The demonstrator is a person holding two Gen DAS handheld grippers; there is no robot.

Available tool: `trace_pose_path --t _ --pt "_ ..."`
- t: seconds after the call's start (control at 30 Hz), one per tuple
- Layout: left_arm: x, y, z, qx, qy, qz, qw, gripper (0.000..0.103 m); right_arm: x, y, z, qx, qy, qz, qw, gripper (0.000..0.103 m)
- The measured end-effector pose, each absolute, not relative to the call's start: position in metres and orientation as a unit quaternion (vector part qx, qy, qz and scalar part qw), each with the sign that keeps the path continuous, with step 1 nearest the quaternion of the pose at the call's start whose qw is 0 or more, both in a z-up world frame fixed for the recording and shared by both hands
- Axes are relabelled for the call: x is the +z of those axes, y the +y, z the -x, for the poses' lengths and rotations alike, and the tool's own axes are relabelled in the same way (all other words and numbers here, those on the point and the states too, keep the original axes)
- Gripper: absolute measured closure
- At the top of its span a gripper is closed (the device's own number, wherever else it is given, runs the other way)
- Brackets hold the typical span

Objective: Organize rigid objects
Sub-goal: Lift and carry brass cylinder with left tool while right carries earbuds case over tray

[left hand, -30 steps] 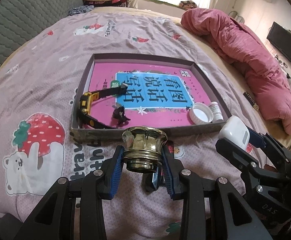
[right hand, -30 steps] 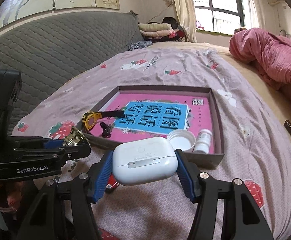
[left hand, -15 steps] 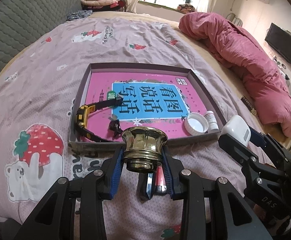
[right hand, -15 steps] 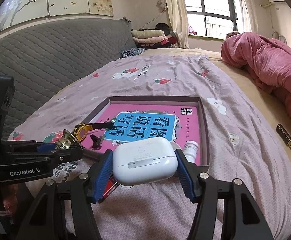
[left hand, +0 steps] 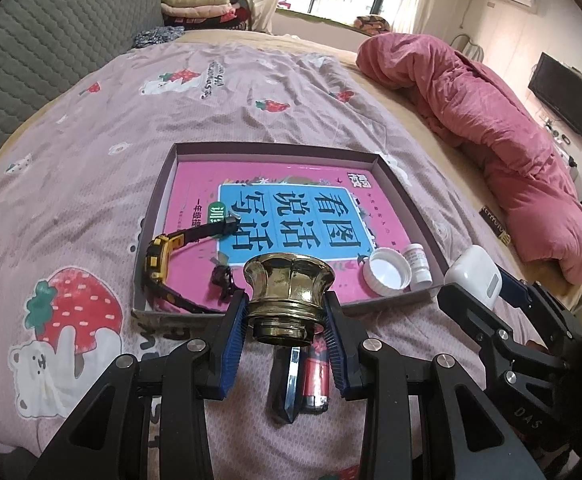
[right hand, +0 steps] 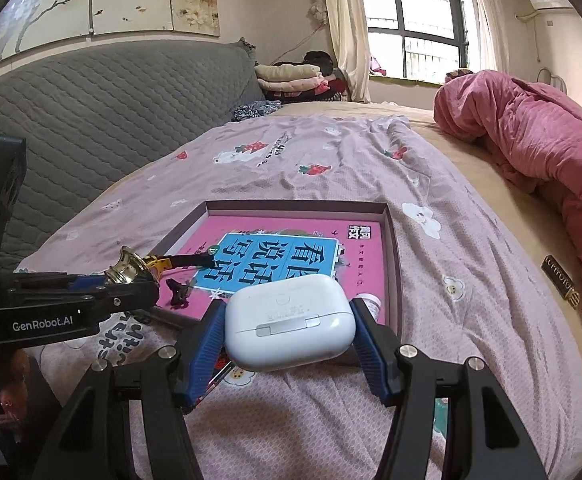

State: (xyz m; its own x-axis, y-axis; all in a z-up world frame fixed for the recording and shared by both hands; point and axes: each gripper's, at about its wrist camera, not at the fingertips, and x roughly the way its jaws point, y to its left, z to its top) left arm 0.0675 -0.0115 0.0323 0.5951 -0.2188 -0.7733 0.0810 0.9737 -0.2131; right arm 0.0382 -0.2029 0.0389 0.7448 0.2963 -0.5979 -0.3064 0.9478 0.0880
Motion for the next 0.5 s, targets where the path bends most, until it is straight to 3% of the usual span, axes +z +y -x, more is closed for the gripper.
trace_pose_path --t 0.5 --pt "0.035 -0.014 -0.089 -0.083 0.435 0.085 0.893 0.066 0.049 -0.198 -0.056 0.153 0.306 0.023 0.939 0.042"
